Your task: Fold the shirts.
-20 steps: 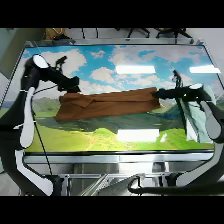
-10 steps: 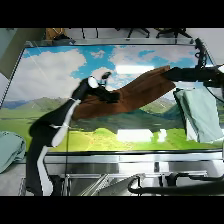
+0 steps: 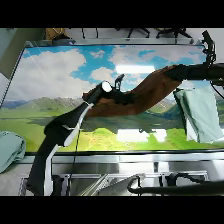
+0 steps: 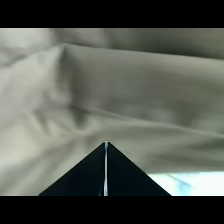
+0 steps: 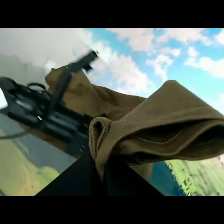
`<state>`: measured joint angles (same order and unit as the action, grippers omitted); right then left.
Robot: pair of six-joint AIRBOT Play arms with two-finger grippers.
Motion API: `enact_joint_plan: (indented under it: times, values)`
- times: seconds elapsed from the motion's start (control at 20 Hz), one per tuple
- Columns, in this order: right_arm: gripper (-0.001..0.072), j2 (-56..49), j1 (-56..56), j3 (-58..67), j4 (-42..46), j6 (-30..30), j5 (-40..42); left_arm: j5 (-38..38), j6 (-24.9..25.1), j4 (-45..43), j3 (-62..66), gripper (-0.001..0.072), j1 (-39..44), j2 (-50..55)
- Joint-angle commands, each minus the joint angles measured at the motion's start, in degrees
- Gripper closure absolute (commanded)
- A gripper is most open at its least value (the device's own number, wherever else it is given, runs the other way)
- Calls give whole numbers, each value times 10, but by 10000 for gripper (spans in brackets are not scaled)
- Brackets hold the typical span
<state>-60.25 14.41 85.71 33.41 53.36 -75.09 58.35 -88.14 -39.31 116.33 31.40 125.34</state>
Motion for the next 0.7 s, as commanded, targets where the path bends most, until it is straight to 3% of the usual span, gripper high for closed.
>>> enact_joint_plan:
  times: [0.0,0.2,0.35,0.5,0.65]
  values:
    - [693,-4,-2,0,-4,16,-7,125,87,187,-1,691,-76,-72]
    - [693,-15,-49,0,-101,22,46,255,138,360,-1,691,-202,-222]
    - [693,-45,-171,0,-113,13,145,307,148,427,-1,691,-280,-312]
    - [692,-111,-343,0,-113,-33,299,313,156,419,-2,691,-326,-379]
    - [663,-217,-502,0,-128,-122,512,313,184,419,-24,691,-342,-428]
